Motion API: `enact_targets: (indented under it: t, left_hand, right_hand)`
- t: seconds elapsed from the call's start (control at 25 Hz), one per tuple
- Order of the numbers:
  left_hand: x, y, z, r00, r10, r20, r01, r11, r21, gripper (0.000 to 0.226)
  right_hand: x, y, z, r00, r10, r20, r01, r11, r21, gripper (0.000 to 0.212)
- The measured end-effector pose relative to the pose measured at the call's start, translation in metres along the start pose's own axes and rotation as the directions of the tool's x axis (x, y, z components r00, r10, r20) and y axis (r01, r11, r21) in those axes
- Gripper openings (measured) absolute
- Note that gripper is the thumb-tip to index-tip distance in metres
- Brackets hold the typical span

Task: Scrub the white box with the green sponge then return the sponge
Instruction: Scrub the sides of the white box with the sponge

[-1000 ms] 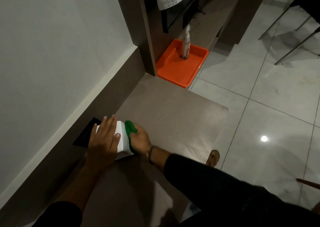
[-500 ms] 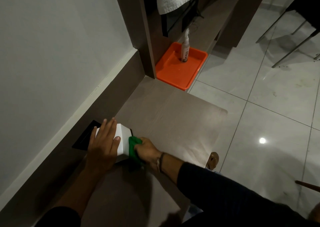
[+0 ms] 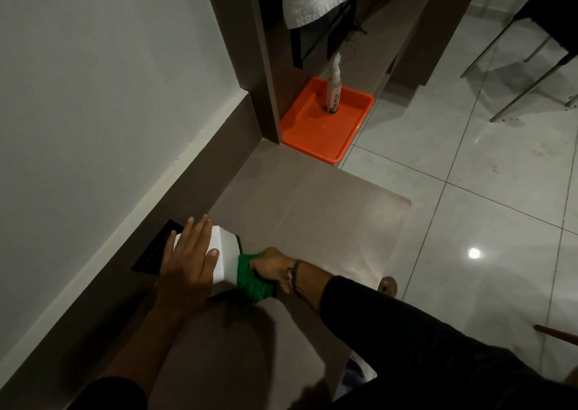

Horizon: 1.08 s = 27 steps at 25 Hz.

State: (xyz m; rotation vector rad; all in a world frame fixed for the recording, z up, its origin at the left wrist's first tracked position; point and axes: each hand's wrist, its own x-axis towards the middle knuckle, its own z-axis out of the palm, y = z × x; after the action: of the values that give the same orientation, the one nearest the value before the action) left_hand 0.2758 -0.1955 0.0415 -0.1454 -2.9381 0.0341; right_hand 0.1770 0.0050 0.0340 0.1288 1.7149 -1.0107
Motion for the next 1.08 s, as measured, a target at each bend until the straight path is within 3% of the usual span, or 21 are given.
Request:
enact_targets:
  t: [0.12,0.32,0.56,0.72,0.88,1.08]
  left_hand:
    - [-0.002,0.000,0.003,0.998,-0.054,0.029,0.055,0.998,-0.038,0.055]
    - [-0.004,-0.004,0.008,0.999,-0.035,-0.014,0.035,0.999,-0.032,0.055]
    - [-0.004,-0.001,0.002,0.997,0.036,-0.074,-0.035,0.999,0.008,0.055]
    - [0.012,0.007,-0.010,0.984,-0.157,0.079,0.168,0.974,-0.150,0.060]
    - [-0.005,-0.001,0.008,0.994,0.011,-0.108,-0.015,0.999,-0.035,0.055]
    - [-0.005,0.000,0.010,0.978,0.077,-0.196,-0.065,0.996,0.069,0.048]
  right_hand:
    - [0.007,-0.012,-0.003,0.997,-0.050,-0.051,0.054,0.994,0.098,0.036]
    - [0.001,-0.066,-0.015,0.980,-0.178,-0.087,0.182,0.983,0.039,0.030]
    - [-0.059,-0.024,0.022,0.909,-0.380,-0.169,0.402,0.908,0.121,0.026]
    - [-0.048,-0.001,0.029,0.947,-0.275,-0.166,0.298,0.945,0.135,0.023]
    - [-0.025,-0.027,0.014,0.976,-0.139,-0.170,0.157,0.983,0.099,0.017]
    - [-0.071,-0.014,0.030,0.943,-0.299,-0.147,0.320,0.935,0.152,0.022]
